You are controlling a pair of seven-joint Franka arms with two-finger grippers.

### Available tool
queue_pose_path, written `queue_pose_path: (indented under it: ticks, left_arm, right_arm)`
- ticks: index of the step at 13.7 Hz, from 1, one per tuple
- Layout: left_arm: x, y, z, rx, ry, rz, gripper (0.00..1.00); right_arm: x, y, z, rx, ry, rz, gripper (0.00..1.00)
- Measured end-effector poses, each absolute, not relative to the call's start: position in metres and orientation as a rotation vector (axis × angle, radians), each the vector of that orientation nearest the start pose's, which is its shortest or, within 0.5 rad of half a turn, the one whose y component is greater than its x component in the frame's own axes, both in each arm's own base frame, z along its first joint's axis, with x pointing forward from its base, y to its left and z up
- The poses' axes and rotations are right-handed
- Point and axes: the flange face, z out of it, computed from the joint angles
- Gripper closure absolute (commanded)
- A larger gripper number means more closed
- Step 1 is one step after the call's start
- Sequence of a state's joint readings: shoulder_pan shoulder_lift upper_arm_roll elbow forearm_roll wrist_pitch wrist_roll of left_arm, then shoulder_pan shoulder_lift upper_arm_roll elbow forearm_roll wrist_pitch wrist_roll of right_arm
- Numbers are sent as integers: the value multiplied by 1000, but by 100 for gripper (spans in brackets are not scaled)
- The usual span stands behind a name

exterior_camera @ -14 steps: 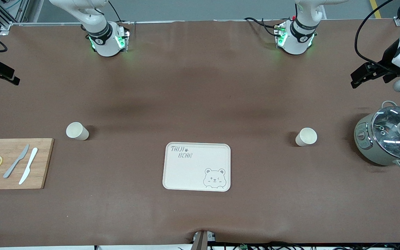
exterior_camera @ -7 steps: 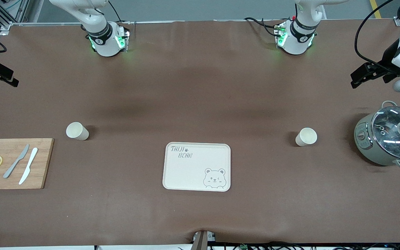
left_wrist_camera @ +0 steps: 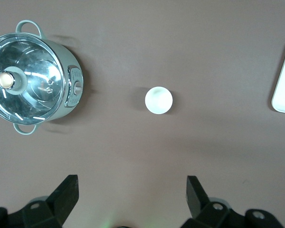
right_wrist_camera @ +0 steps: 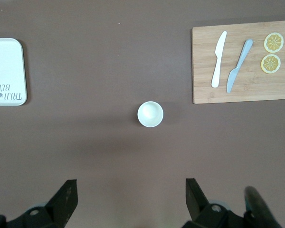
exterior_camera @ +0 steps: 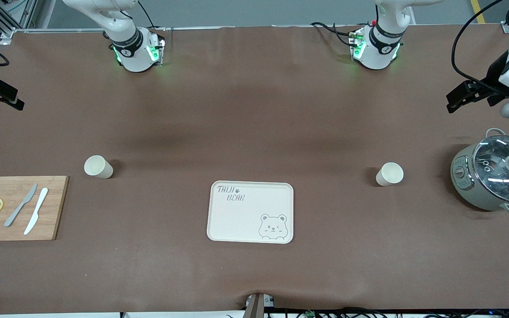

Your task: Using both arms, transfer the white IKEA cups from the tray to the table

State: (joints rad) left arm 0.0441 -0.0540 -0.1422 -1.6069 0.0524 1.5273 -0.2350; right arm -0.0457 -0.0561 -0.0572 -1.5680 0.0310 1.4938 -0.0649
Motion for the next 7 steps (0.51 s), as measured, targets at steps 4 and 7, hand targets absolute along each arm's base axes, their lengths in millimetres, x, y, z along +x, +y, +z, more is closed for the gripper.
queue_pose_path:
  ticks: [4, 7]
  left_arm:
    - [541, -51, 636, -3078, -207, -3, 0]
    - [548, -50, 637, -3083, -208, -13, 0]
  right_arm:
    - [527, -49, 650, -3109, 38, 20, 0]
    - [527, -49, 650, -3112, 38, 21, 0]
